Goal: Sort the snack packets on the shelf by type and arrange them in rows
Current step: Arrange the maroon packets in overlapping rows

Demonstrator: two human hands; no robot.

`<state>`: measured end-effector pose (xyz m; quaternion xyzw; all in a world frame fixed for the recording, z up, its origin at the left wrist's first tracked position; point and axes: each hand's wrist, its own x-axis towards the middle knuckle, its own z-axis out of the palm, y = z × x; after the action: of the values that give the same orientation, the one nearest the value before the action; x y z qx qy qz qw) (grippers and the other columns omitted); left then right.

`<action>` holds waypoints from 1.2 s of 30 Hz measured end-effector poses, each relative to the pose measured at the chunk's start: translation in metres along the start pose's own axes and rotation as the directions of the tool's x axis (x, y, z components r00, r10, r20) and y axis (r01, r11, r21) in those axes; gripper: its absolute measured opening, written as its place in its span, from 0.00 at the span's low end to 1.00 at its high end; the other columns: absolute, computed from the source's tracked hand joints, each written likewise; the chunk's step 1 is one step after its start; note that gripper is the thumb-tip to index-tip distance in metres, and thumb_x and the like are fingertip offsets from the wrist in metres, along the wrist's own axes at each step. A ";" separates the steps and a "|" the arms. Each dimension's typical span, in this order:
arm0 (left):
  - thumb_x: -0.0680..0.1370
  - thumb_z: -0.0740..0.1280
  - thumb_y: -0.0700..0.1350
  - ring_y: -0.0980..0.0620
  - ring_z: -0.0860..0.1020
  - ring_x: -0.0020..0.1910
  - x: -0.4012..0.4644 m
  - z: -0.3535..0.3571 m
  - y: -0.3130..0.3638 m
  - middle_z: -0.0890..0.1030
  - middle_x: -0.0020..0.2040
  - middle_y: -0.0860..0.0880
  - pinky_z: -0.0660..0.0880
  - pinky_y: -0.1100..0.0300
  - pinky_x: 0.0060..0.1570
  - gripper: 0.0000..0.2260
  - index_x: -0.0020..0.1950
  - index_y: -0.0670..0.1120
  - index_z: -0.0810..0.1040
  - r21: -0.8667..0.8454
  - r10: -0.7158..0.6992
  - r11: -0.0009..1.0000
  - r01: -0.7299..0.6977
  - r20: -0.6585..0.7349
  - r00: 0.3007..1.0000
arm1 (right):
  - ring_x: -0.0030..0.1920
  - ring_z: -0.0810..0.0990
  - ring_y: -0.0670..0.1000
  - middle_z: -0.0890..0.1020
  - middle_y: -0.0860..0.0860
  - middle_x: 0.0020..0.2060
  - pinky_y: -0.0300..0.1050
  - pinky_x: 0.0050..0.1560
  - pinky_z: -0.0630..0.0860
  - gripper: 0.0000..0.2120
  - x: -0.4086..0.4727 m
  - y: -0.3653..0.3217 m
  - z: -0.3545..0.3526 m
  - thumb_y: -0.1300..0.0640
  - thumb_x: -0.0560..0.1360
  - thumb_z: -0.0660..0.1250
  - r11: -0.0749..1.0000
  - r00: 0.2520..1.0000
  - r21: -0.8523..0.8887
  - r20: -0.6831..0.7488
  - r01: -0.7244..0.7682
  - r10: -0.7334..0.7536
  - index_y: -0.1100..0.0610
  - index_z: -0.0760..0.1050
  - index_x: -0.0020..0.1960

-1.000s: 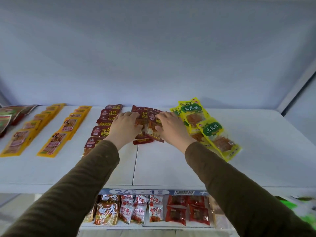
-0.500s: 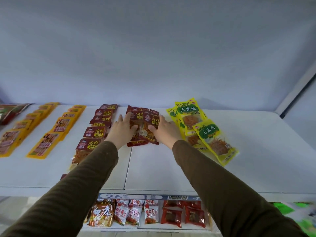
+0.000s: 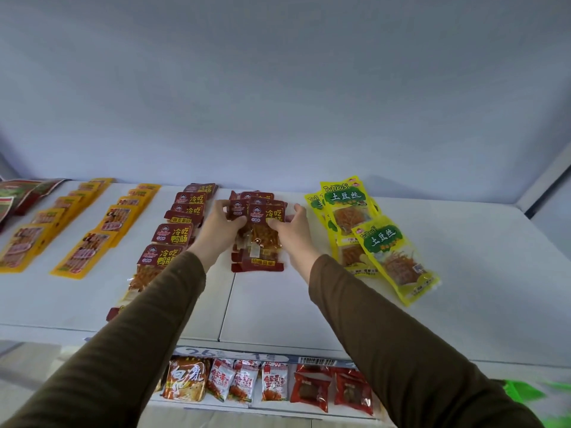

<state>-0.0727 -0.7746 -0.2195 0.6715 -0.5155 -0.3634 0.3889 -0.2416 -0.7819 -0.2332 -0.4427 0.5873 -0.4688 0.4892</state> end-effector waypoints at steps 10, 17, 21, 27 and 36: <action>0.81 0.67 0.56 0.51 0.80 0.52 -0.001 -0.009 -0.005 0.79 0.62 0.48 0.79 0.57 0.49 0.28 0.77 0.45 0.65 -0.017 -0.103 0.994 0.104 0.055 0.993 | 0.58 0.80 0.53 0.80 0.52 0.57 0.53 0.61 0.79 0.23 -0.012 0.011 -0.009 0.65 0.76 0.72 0.987 0.992 -0.161 0.128 0.025 -0.004 0.55 0.69 0.67; 0.79 0.67 0.59 0.47 0.84 0.51 0.009 -0.016 -0.002 0.83 0.55 0.46 0.81 0.49 0.57 0.25 0.68 0.43 0.71 0.219 -0.162 0.963 0.154 0.019 0.987 | 0.59 0.79 0.54 0.78 0.50 0.58 0.53 0.60 0.78 0.26 -0.013 0.006 -0.013 0.51 0.75 0.72 0.886 0.990 -0.446 0.119 0.124 -0.078 0.55 0.70 0.70; 0.80 0.67 0.57 0.43 0.75 0.66 0.021 -0.019 0.013 0.74 0.71 0.42 0.72 0.52 0.62 0.32 0.78 0.41 0.63 0.077 -0.215 0.974 0.211 0.044 0.976 | 0.67 0.75 0.60 0.76 0.57 0.67 0.60 0.67 0.74 0.31 0.001 -0.013 -0.007 0.47 0.76 0.70 0.909 0.999 -0.416 0.043 0.018 0.000 0.56 0.66 0.74; 0.82 0.66 0.52 0.50 0.80 0.50 0.038 -0.018 0.043 0.79 0.52 0.45 0.78 0.58 0.50 0.15 0.62 0.43 0.71 -0.221 -0.419 0.871 0.440 0.138 0.898 | 0.46 0.79 0.53 0.78 0.56 0.51 0.46 0.43 0.78 0.23 0.026 -0.038 0.014 0.61 0.80 0.64 0.965 0.962 -0.012 0.074 -0.264 0.264 0.60 0.64 0.74; 0.83 0.65 0.45 0.44 0.80 0.56 0.051 -0.022 0.045 0.80 0.57 0.41 0.77 0.48 0.64 0.16 0.68 0.39 0.74 0.053 -0.395 0.919 0.392 0.155 0.905 | 0.25 0.76 0.47 0.75 0.50 0.33 0.31 0.17 0.66 0.13 0.044 -0.040 0.007 0.68 0.82 0.60 0.971 0.973 -0.122 0.077 -0.208 0.218 0.56 0.75 0.42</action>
<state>-0.0614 -0.8285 -0.1746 0.7338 -0.4032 -0.4824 0.2574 -0.2381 -0.8327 -0.2014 -0.4248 0.6343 -0.3594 0.5367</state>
